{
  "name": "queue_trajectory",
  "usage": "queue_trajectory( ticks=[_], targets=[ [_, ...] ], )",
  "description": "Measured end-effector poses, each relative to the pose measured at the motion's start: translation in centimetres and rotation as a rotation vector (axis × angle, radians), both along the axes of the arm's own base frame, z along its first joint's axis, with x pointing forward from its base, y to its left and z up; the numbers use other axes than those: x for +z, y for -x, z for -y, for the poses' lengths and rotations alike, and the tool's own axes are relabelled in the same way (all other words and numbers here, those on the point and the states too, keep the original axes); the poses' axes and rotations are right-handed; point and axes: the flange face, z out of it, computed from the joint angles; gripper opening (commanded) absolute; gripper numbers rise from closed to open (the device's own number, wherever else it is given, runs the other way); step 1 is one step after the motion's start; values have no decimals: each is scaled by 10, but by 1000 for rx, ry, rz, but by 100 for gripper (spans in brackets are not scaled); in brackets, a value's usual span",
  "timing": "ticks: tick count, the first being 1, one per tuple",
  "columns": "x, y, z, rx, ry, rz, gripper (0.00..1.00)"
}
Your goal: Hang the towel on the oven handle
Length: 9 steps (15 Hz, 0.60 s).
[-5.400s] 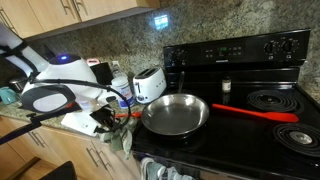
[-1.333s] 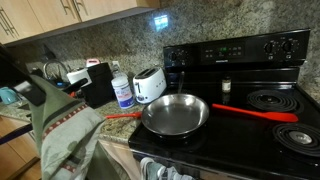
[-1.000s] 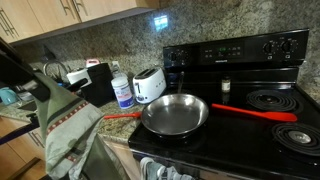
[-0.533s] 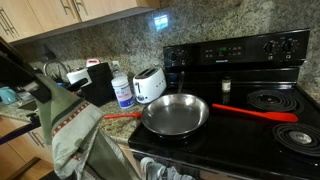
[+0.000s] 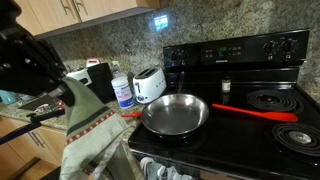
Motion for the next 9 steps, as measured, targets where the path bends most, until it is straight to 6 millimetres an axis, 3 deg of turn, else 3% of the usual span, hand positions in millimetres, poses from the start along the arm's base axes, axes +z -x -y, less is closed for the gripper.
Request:
queue_trajectory(
  ticks=[3, 9],
  targets=[
    [5, -7, 12, -68, 51, 54, 1],
    [12, -24, 16, -99, 73, 163, 4]
  ],
)
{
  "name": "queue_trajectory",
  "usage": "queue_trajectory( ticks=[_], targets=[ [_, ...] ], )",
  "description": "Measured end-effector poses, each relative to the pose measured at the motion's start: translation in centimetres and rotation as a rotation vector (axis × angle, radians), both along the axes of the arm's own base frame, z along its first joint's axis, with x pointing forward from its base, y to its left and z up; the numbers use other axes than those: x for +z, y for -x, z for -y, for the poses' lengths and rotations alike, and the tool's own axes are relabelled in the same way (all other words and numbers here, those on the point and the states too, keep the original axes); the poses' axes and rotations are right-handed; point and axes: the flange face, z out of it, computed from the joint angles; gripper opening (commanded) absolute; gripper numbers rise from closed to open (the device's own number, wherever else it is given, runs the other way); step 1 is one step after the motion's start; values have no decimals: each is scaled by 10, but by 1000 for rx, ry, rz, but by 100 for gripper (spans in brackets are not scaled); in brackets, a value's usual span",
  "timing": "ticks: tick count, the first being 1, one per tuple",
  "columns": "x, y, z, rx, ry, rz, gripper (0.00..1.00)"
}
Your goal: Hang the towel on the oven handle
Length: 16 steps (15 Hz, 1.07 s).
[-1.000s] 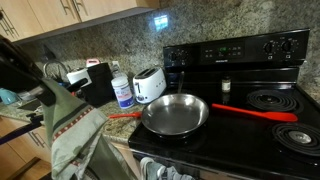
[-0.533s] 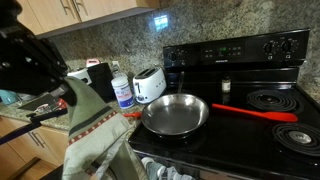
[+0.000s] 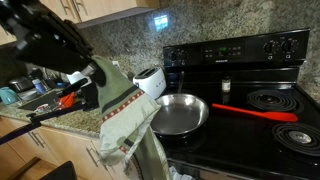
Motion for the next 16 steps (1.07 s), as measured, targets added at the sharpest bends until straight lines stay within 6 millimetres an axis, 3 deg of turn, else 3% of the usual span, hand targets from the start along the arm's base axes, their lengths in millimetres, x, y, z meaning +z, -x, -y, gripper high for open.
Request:
queue_trajectory(
  ticks=[10, 16],
  targets=[
    [-4, -2, 4, -8, -4, -13, 1],
    [-37, -8, 47, -99, 62, -124, 1]
  ],
)
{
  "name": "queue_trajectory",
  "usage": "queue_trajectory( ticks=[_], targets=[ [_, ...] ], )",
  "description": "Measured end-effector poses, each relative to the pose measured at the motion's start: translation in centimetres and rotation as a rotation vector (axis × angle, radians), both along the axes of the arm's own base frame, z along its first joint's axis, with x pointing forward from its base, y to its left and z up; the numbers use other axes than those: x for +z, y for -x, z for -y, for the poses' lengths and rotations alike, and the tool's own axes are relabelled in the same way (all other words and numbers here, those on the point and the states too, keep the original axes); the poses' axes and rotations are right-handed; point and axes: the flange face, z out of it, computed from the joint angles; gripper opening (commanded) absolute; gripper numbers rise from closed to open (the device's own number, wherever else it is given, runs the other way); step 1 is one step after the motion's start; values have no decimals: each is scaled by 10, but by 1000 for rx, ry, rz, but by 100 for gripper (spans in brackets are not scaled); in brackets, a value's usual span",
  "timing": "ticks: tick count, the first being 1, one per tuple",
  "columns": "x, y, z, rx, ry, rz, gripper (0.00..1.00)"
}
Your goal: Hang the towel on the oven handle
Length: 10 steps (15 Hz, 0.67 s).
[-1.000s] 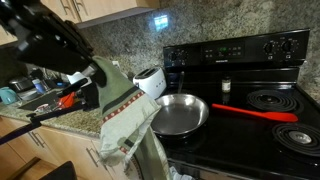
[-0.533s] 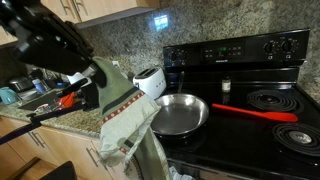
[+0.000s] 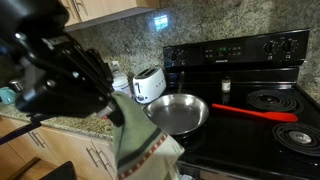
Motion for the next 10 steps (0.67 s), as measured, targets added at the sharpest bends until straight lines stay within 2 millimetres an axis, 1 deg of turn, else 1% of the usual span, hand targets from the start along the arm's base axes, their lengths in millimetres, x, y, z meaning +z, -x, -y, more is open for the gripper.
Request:
queue_trajectory(
  ticks=[2, 5, 7, 10],
  targets=[
    [-15, -6, 12, -18, 23, -33, 1],
    [-30, -20, 15, -26, 25, -65, 1],
    [-34, -31, 14, -24, 28, -61, 1],
    [-37, -47, 13, -6, 48, -1, 1]
  ],
)
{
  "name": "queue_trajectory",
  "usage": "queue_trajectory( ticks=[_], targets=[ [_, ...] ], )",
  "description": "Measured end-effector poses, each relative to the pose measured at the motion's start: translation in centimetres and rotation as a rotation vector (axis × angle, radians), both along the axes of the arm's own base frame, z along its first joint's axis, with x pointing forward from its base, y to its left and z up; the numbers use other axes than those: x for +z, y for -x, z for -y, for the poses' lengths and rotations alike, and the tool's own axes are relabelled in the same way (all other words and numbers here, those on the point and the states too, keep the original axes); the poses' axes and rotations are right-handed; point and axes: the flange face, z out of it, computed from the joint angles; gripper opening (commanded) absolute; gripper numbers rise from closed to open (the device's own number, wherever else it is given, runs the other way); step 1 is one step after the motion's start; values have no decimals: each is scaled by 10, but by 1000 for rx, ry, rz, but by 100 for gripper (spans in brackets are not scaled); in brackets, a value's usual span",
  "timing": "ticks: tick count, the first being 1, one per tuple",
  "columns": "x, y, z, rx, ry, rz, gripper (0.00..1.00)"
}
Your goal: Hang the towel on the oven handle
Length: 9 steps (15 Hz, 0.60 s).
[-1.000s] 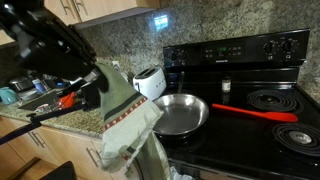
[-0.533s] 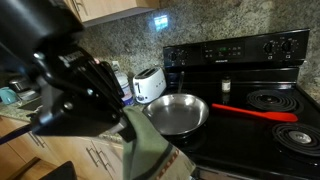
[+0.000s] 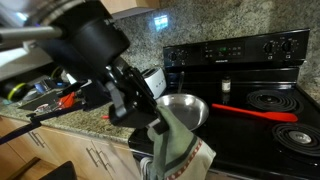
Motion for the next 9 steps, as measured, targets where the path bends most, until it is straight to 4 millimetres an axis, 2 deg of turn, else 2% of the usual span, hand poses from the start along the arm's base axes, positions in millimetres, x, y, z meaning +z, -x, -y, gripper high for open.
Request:
queue_trajectory(
  ticks=[4, 9],
  targets=[
    [-7, -18, -11, 47, 29, 26, 1],
    [-13, -35, -41, 100, 113, -24, 1]
  ],
)
